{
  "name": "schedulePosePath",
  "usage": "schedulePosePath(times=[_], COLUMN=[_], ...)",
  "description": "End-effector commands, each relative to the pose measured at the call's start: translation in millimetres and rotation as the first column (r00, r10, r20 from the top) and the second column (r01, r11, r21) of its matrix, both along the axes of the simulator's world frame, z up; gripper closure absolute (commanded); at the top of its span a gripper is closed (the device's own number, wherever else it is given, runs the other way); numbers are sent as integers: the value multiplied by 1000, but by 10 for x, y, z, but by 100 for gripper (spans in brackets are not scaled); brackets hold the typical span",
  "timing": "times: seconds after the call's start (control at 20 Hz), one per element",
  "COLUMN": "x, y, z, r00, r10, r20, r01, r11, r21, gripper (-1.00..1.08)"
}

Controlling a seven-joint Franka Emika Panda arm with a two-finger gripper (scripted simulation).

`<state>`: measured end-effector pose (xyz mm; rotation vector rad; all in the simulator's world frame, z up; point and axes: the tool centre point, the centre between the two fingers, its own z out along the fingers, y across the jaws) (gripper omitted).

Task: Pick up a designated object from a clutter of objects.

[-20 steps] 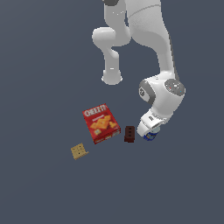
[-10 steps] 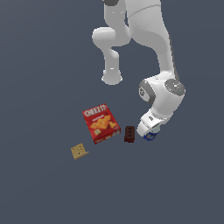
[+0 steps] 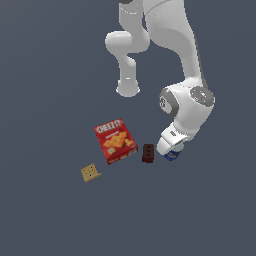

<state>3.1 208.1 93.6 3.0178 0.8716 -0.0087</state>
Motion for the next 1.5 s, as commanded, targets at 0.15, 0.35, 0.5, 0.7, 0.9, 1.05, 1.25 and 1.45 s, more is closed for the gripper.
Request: schedulePosePath(times=[0.15, 0.35, 0.5, 0.7, 0.9, 1.05, 1.25, 1.45], x=[139, 267, 378, 534, 691, 801, 931, 1041], y=[-50, -105, -152, -217, -281, -323, -374, -413], z=[354, 693, 981, 1379, 1764, 2026, 2330, 2573], r00=[1000, 1000, 1000, 1000, 1000, 1000, 1000, 1000], r10=[0, 1, 1, 1, 1, 1, 1, 0], r20=[5, 4, 4, 4, 4, 4, 5, 5], r01=[0, -1, -1, -1, -1, -1, -1, 0], r11=[1000, 1000, 1000, 1000, 1000, 1000, 1000, 1000], r21=[2, 3, 4, 4, 4, 4, 3, 3], gripper=[108, 108, 108, 108, 108, 108, 108, 108])
